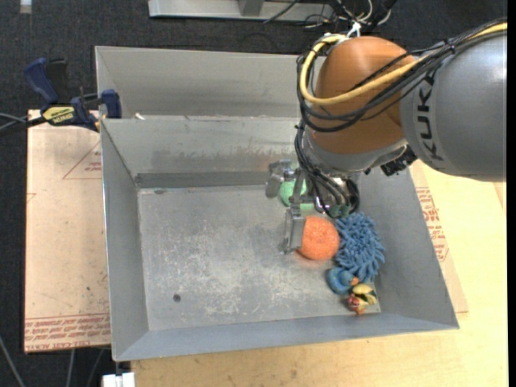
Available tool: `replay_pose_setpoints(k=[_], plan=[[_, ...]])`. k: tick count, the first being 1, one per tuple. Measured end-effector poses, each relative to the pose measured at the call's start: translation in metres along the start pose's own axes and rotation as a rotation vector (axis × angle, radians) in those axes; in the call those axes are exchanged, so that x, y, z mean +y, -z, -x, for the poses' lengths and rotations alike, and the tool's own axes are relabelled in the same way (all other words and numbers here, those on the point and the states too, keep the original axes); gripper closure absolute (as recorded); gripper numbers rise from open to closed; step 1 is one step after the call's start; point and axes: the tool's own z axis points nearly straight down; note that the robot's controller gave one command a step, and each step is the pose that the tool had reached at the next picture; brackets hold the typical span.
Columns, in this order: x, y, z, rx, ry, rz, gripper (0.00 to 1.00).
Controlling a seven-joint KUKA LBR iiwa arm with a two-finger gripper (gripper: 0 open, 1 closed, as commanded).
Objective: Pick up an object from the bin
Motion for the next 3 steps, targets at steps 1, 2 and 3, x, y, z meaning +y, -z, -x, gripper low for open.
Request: replay_pose_setpoints(k=[1, 2, 3], plan=[[0.0, 0.005, 0.001, -0.008, -0.002, 0.001, 0.0], [-0.064, -0.034, 0.03, -0.009, -0.045, 0.002, 0.0], [-0.093, -0.066, 0.055, -0.01, 0.149, -0.001, 0.0]])
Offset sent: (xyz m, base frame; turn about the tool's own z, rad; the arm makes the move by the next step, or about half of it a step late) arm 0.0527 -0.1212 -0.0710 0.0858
